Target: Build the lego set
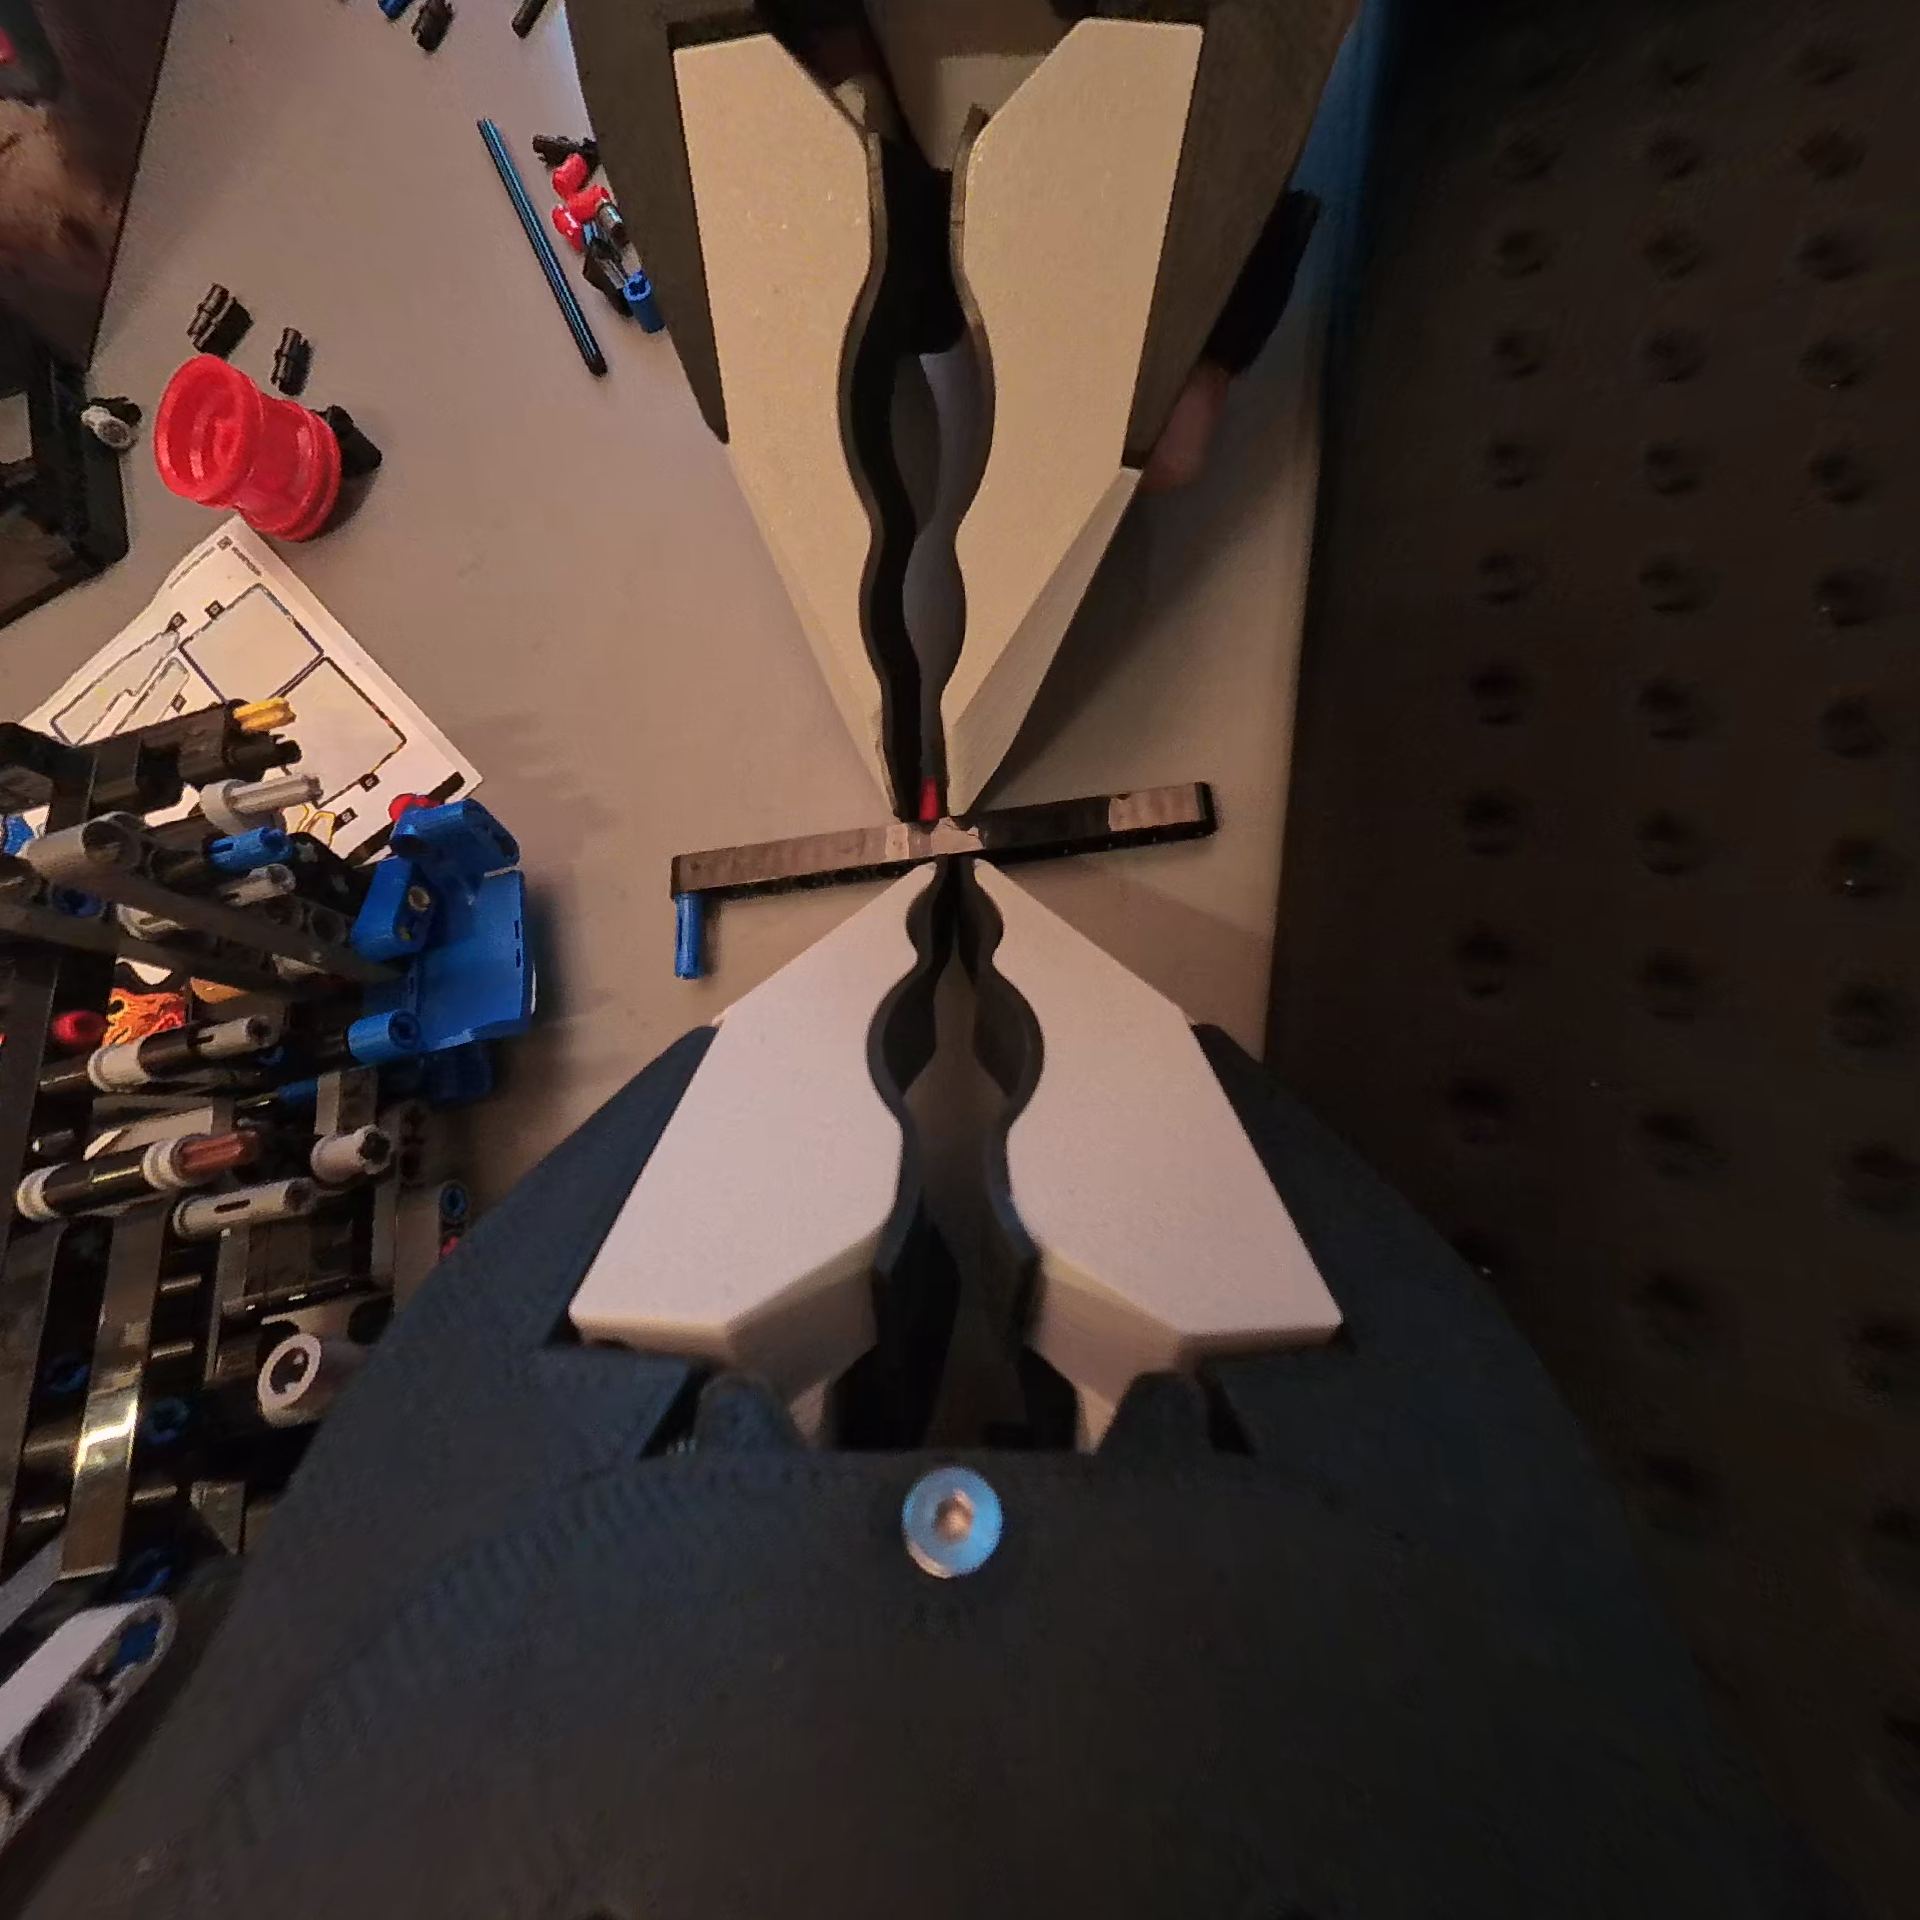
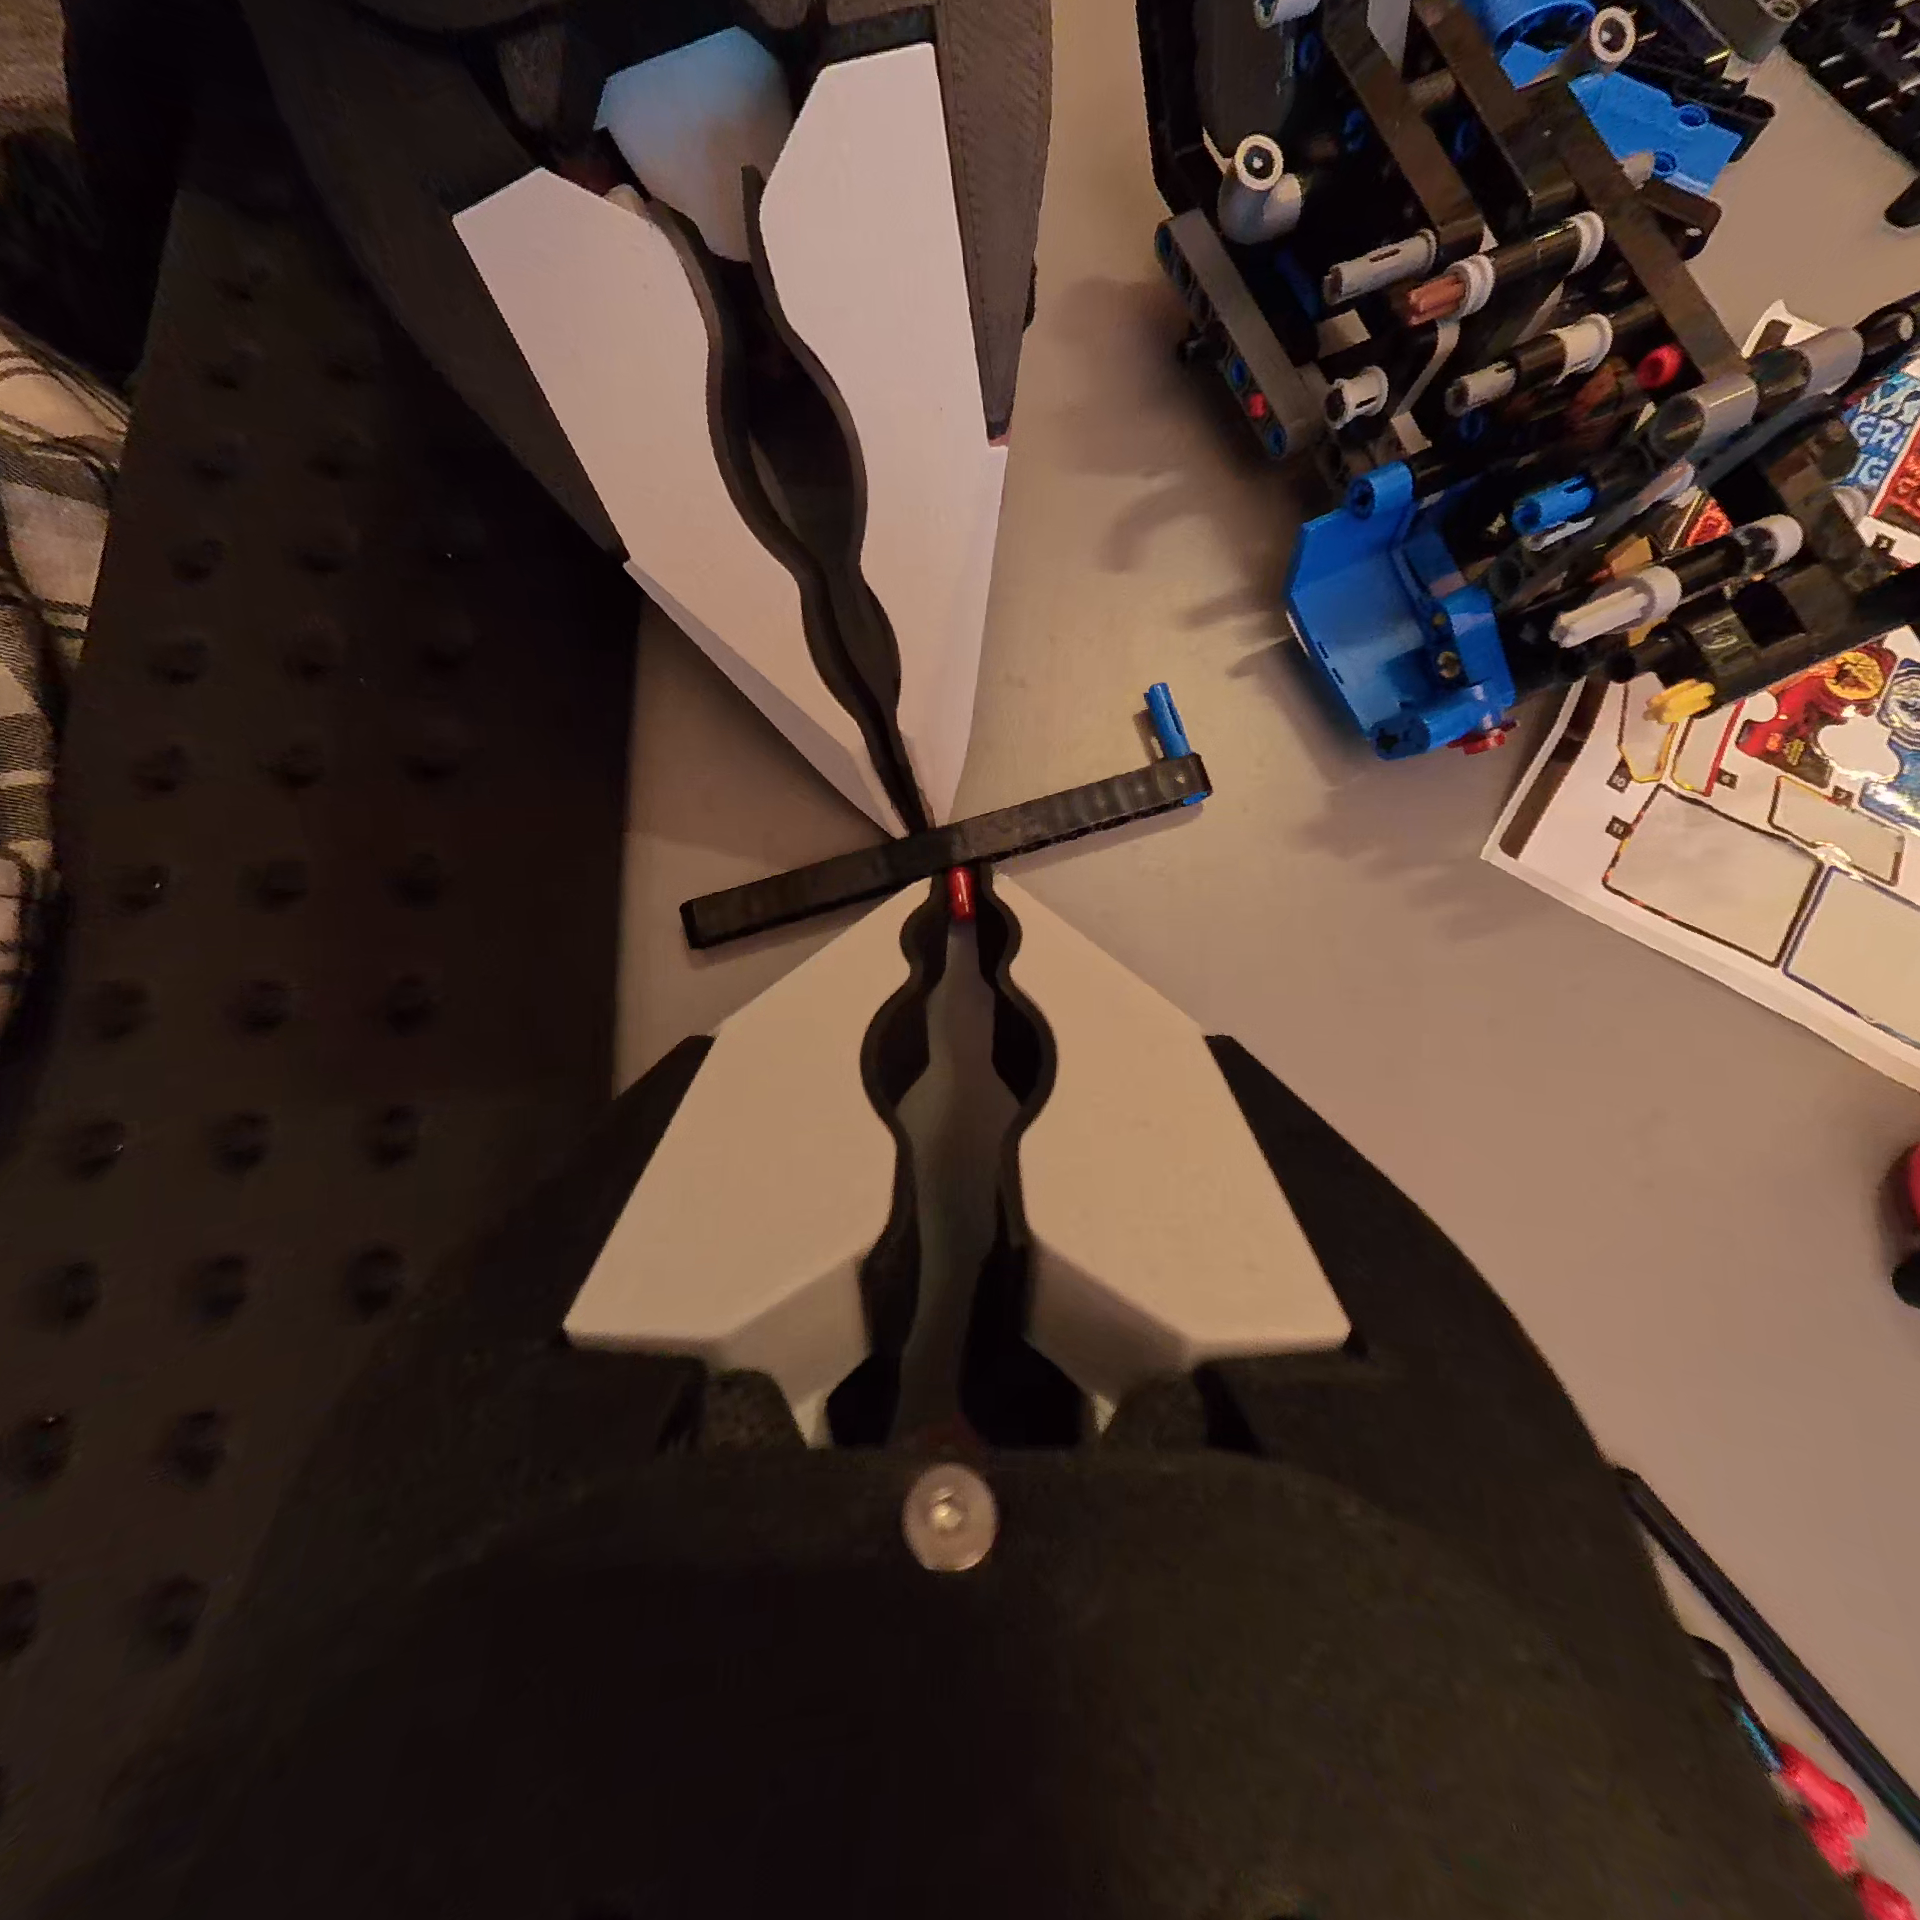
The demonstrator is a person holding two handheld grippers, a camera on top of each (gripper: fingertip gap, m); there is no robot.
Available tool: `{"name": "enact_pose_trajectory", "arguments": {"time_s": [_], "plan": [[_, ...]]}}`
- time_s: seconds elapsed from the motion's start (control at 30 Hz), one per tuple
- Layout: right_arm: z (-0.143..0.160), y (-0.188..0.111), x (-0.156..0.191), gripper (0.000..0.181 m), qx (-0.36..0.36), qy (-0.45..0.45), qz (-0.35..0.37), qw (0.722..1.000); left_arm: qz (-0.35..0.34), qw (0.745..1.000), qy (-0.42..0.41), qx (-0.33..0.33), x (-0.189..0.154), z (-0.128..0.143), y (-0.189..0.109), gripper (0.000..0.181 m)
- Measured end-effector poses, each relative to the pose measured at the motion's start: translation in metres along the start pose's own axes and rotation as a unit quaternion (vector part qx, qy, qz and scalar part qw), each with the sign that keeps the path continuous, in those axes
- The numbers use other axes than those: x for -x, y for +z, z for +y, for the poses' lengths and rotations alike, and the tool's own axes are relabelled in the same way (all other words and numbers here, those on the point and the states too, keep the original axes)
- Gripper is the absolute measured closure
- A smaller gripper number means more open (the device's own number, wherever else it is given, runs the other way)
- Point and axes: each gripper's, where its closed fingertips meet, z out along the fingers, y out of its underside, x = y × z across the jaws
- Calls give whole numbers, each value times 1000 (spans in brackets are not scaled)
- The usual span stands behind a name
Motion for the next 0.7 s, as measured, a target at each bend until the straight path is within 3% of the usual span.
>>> {"name": "enact_pose_trajectory", "arguments": {"time_s": [0.3,0.7], "plan": [[3,-3,2,171,3,-4,-10,1000,1,1000,-2,0,0,0,0,181],[4,-4,4,179,4,-23,-18,1000,2,1000,-2,0,0,0,0,181]]}}
